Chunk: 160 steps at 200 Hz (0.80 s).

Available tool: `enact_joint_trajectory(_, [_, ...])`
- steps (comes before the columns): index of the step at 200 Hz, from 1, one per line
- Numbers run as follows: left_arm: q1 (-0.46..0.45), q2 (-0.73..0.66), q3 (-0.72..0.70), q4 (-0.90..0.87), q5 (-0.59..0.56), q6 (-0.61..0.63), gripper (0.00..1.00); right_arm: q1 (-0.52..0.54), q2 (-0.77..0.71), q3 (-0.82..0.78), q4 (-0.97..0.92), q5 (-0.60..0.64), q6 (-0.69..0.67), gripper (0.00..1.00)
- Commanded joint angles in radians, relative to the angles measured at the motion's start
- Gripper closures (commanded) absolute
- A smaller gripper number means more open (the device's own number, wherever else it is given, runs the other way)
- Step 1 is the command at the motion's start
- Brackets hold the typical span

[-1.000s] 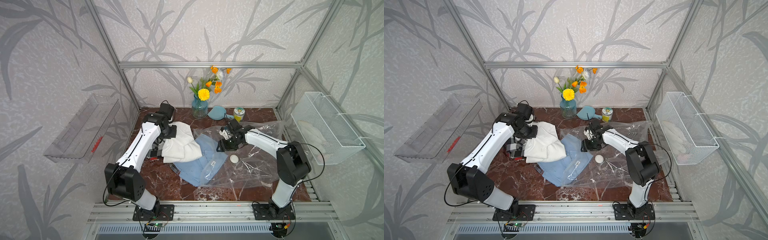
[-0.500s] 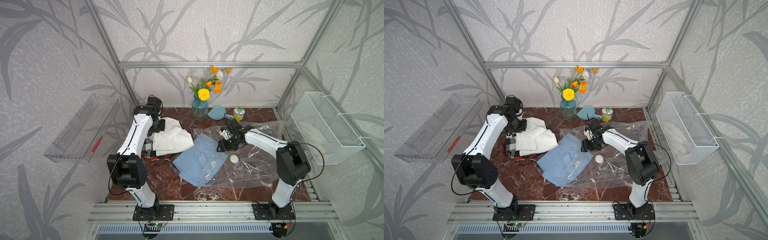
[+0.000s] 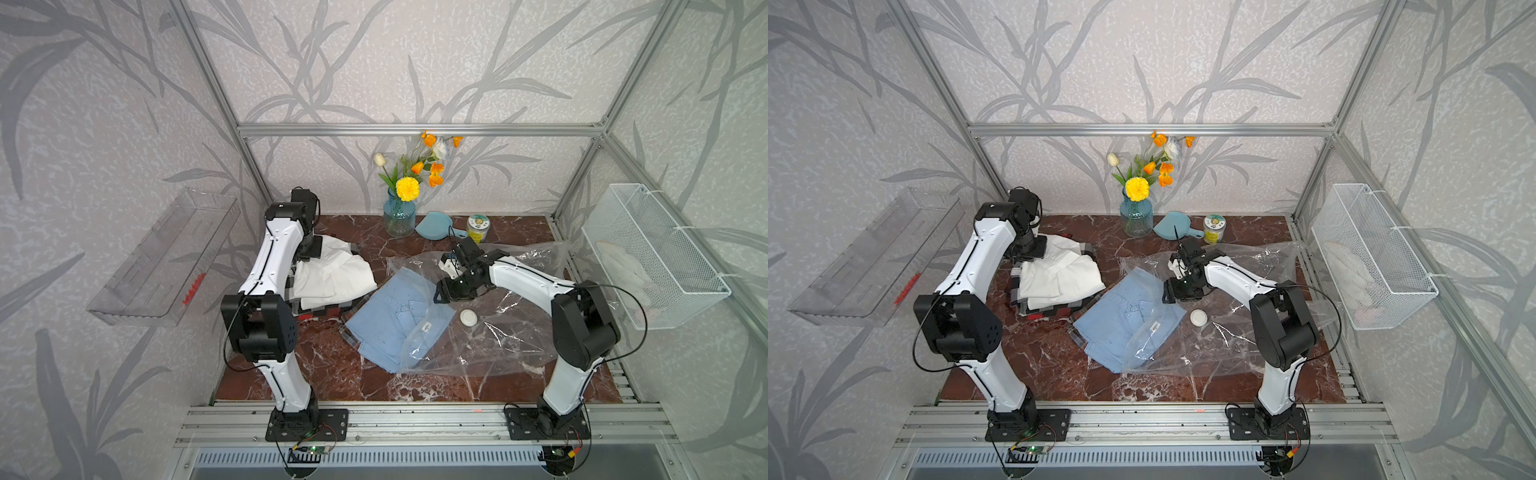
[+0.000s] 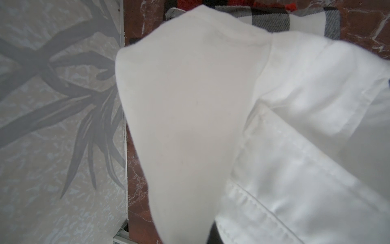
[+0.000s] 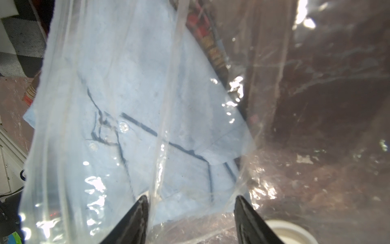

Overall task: Take the shirt out of the vacuum bag
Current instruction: Move the shirt at the center of the board.

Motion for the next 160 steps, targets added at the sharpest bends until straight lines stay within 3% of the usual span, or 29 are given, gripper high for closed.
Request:
enact_joint_trajectory(1, [0.014, -0.027, 0.01, -0.011, -0.077, 0.019, 1.0, -0.007, 0.009, 0.009, -0.021, -0.007, -0.014, 0.35])
enact_joint_trajectory(28, [0.017, -0.072, -0.098, 0.078, -0.121, 0.039, 1.0, -0.009, 0.01, 0.003, -0.014, -0.013, -0.015, 0.35])
enact_joint_trajectory(39, [0.03, -0.066, -0.137, 0.11, -0.127, 0.038, 0.94, -0.009, 0.01, 0.003, -0.014, -0.015, -0.014, 0.35])
enact_joint_trajectory(51, [0.052, -0.042, -0.162, 0.143, -0.11, 0.021, 0.69, -0.011, 0.012, 0.004, -0.014, -0.02, -0.016, 0.35])
enact_joint_trajectory(67, [0.066, 0.015, -0.104, 0.082, -0.129, -0.033, 0.54, -0.01, 0.009, 0.007, -0.019, -0.021, -0.02, 0.35])
enact_joint_trajectory(83, [0.073, 0.009, -0.059, 0.071, -0.145, -0.078, 0.3, -0.012, 0.0, 0.004, -0.022, -0.018, -0.026, 0.35])
enact_joint_trajectory(96, [0.079, -0.046, -0.052, 0.094, -0.15, -0.104, 0.01, -0.014, -0.005, -0.001, -0.024, -0.012, -0.028, 0.35])
enact_joint_trajectory(129, [0.177, -0.205, -0.062, 0.189, 0.02, -0.188, 0.0, -0.018, -0.002, -0.004, -0.02, -0.021, -0.03, 0.35])
enact_joint_trajectory(160, [0.189, -0.128, 0.051, 0.107, 0.28, -0.142, 0.0, -0.019, 0.016, 0.009, -0.021, -0.03, -0.032, 0.35])
